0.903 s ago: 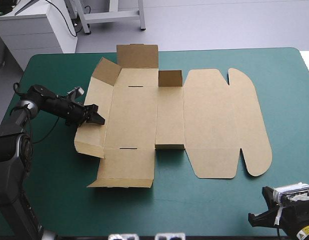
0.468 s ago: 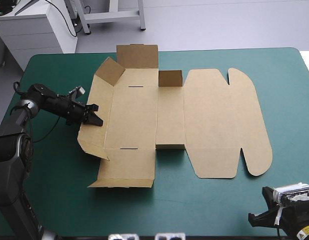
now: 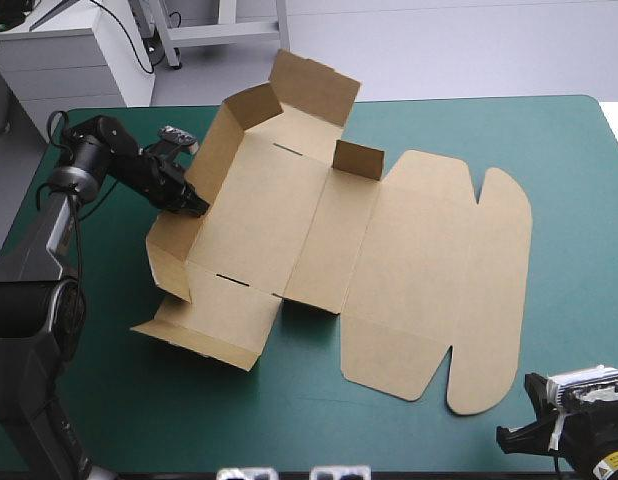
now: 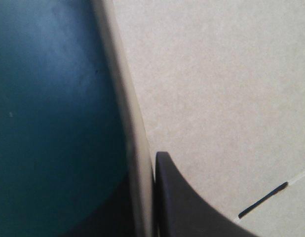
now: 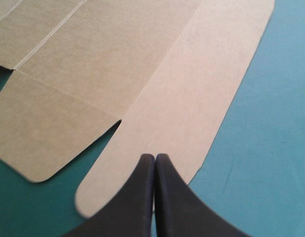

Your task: Fold the box

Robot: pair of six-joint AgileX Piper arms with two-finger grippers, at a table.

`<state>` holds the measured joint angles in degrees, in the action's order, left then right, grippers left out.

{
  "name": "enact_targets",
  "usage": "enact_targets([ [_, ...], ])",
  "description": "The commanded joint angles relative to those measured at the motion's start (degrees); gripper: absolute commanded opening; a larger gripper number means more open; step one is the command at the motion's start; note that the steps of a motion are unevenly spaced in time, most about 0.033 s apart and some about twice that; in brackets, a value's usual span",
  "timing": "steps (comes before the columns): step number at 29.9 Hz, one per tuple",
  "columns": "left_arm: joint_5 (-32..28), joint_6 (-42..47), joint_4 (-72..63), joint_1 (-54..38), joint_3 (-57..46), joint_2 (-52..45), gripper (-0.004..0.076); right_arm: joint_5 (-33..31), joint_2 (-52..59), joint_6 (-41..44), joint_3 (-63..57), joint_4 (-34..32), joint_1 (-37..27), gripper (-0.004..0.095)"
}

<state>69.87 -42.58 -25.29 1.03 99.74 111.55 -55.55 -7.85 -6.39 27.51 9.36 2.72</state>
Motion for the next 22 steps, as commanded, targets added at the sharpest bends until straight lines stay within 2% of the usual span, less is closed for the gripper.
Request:
enact_targets([
  [1, 2.57, -6.57, 2.16, 3.90, 5.81, -4.72, -0.0008, 3.68, -0.97, -0.24, 1.18, 0.12, 0.21, -0.0018],
  [13, -6.00, -12.66, 16.62, 19.00, 15.90, -6.38, -0.0008, 4.17, -0.97, -0.24, 1.18, -0.11, 0.21, -0.0020],
  [22, -11.13, -13.45, 31.42, 33.75, 17.26, -6.38, -0.0008, 4.67, -0.97, -0.24, 1.18, -2.65, 0.21, -0.0020],
])
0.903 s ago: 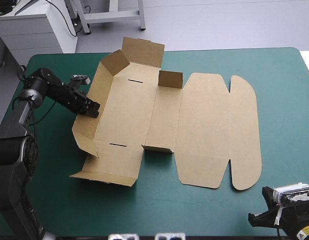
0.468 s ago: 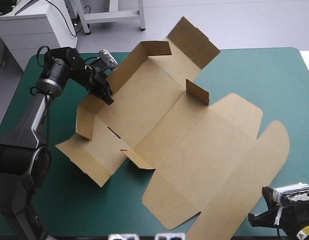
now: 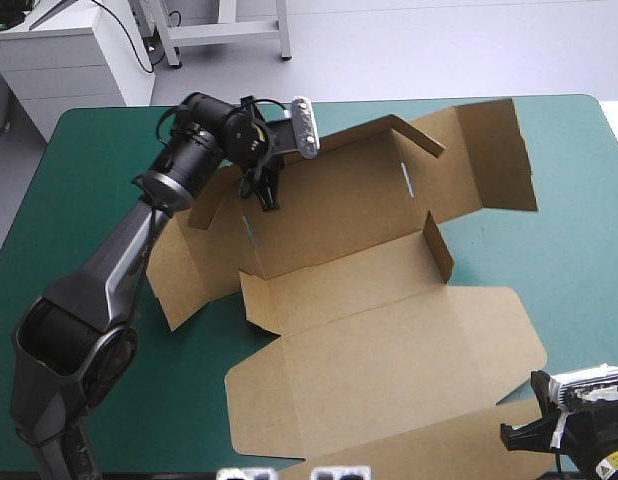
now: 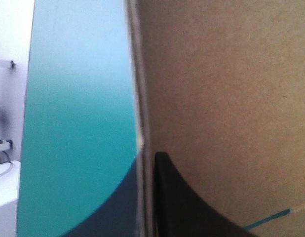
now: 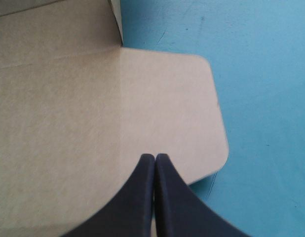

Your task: Fold the box

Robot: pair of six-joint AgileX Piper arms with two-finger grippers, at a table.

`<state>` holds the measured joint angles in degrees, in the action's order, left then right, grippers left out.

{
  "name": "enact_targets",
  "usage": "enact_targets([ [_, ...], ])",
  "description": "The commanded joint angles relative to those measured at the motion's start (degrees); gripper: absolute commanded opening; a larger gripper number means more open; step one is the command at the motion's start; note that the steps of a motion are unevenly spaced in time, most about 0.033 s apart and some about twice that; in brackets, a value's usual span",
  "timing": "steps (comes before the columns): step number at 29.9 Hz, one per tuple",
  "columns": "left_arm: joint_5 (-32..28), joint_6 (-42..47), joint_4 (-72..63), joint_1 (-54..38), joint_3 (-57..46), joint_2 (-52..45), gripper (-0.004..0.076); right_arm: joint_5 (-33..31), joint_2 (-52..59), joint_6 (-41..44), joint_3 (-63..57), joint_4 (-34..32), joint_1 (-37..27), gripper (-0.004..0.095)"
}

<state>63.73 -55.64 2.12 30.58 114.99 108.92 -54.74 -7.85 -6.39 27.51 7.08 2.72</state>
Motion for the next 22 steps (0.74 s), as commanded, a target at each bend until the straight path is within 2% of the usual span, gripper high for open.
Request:
enact_targets([
  [1, -5.67, -0.20, 5.42, 5.96, 2.01, -3.76, -0.0008, 3.86, -0.97, -0.24, 1.18, -0.37, 0.21, -0.0020],
  [8, -9.06, 4.42, 16.64, 15.61, 1.50, -3.76, -0.0008, 3.86, -0.97, -0.13, 1.18, -0.37, 0.21, -0.0018],
  [12, -11.10, 11.12, 21.33, 18.51, 1.37, -3.76, -0.0008, 4.12, -0.97, 0.78, 1.18, -0.40, 0.21, -0.0018],
  [16, -11.35, 13.97, 22.98, 20.26, 0.34, -3.76, -0.0009, 4.90, -0.97, 2.59, 1.18, -0.40, 0.21, -0.0018],
  [22, -14.50, 27.12, 36.49, 22.58, -6.35, -3.76, -0.0009, 5.00, -2.47, 9.01, 2.50, -1.83, 0.21, -0.0018],
])
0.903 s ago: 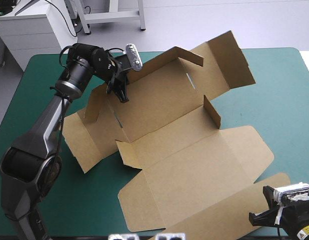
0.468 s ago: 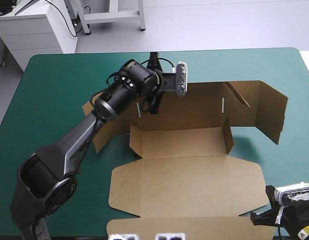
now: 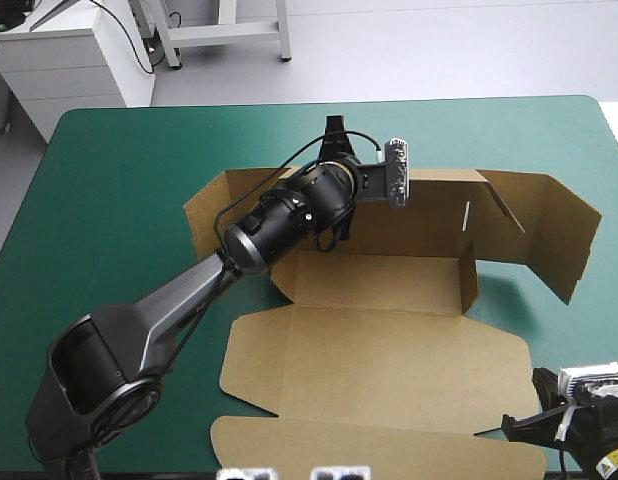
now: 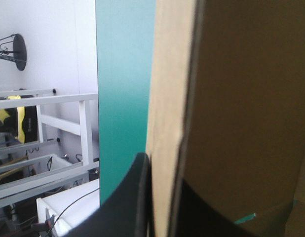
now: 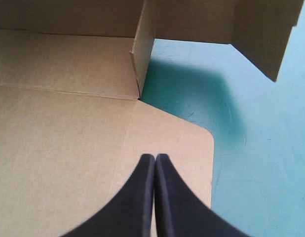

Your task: Fold the box

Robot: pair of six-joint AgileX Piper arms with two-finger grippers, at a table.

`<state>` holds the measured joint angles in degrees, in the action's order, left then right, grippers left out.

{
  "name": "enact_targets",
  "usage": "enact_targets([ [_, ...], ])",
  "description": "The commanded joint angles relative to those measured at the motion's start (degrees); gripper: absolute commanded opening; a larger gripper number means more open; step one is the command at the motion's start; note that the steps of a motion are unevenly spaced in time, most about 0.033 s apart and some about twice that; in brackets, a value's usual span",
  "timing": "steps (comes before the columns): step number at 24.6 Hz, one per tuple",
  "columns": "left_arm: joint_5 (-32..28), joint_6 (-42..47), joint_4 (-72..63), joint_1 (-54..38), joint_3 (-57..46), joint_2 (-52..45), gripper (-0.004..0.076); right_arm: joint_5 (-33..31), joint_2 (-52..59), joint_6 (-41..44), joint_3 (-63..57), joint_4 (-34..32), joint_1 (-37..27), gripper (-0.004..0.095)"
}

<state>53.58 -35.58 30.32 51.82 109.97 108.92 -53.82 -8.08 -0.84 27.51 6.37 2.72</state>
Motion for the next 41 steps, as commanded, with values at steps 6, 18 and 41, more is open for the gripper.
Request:
enact_targets([
  [6, -6.89, 24.04, 26.19, 5.60, -8.97, -4.32, -0.0009, 4.07, -8.51, 3.57, 10.08, -1.54, 0.21, -0.0018],
  [18, -5.00, 35.58, 34.14, 12.44, -16.26, -5.77, -0.0008, 6.31, -30.21, 3.32, 32.36, -2.16, 0.21, -0.0018],
  [41, -2.98, 36.42, 34.43, 14.08, -16.26, -5.89, -0.0008, -11.75, -82.68, -15.04, 68.58, 15.39, -15.79, -0.0020],
])
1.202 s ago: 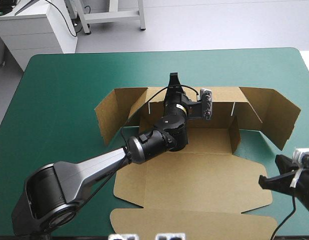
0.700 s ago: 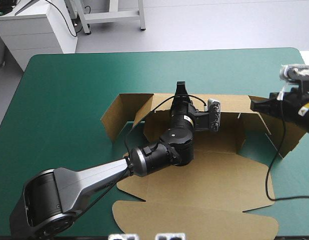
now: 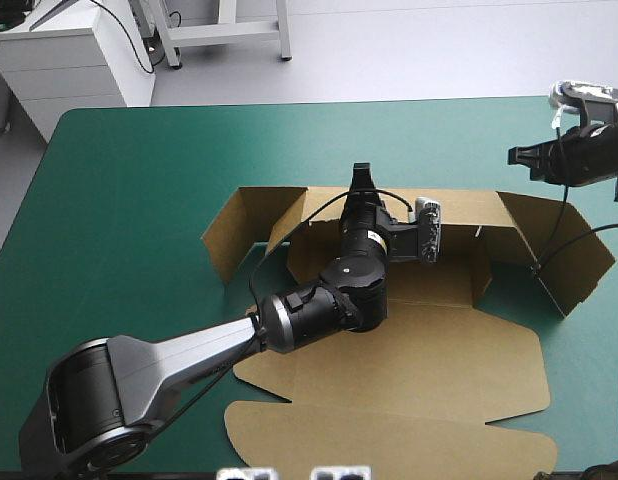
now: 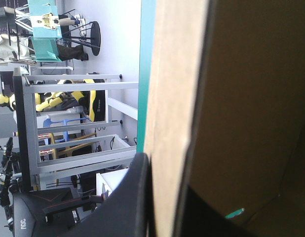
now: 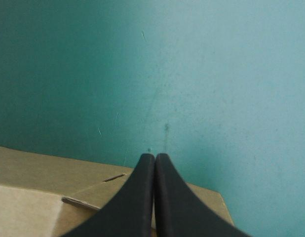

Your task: Fold the box

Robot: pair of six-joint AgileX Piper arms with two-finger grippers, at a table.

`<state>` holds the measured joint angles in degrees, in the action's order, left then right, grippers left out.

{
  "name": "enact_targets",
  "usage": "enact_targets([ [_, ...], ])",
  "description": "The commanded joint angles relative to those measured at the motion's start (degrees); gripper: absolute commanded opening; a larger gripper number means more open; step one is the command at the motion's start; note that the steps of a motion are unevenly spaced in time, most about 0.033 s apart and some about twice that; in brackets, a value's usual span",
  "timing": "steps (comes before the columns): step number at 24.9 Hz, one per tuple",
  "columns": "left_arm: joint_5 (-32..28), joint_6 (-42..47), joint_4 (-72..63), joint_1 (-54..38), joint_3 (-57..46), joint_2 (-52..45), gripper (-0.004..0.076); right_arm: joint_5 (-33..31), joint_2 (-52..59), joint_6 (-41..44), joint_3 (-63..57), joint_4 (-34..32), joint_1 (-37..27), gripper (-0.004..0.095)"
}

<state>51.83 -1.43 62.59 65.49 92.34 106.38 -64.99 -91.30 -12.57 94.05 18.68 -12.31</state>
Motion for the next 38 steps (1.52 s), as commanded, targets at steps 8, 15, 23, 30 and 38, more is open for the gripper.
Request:
enact_targets([
  [8, -1.23, 8.35, 6.66, 0.40, 1.37, -3.35, -0.0008, -5.35, -0.32, -6.01, 2.04, 2.52, -1.45, -0.0020],
  [15, -1.11, 8.56, 6.05, 0.40, 1.37, -3.35, -0.0008, -6.67, 1.30, -7.60, -1.30, 4.66, -3.72, -0.0020],
  [23, -2.46, 8.56, 2.72, 0.40, 1.37, -3.24, -0.0008, -6.56, 3.08, -12.39, -7.19, 9.40, -3.72, -0.0020],
  [30, -1.33, 6.88, 1.78, 0.40, 1.37, 0.21, -0.0008, -3.70, 7.39, -22.42, -20.52, 23.42, -3.61, -0.0020],
  [38, -2.07, 6.88, 1.11, 0.40, 1.37, 2.41, -0.0008, 7.38, 15.81, -45.34, -43.53, 43.54, -3.27, -0.0020],
])
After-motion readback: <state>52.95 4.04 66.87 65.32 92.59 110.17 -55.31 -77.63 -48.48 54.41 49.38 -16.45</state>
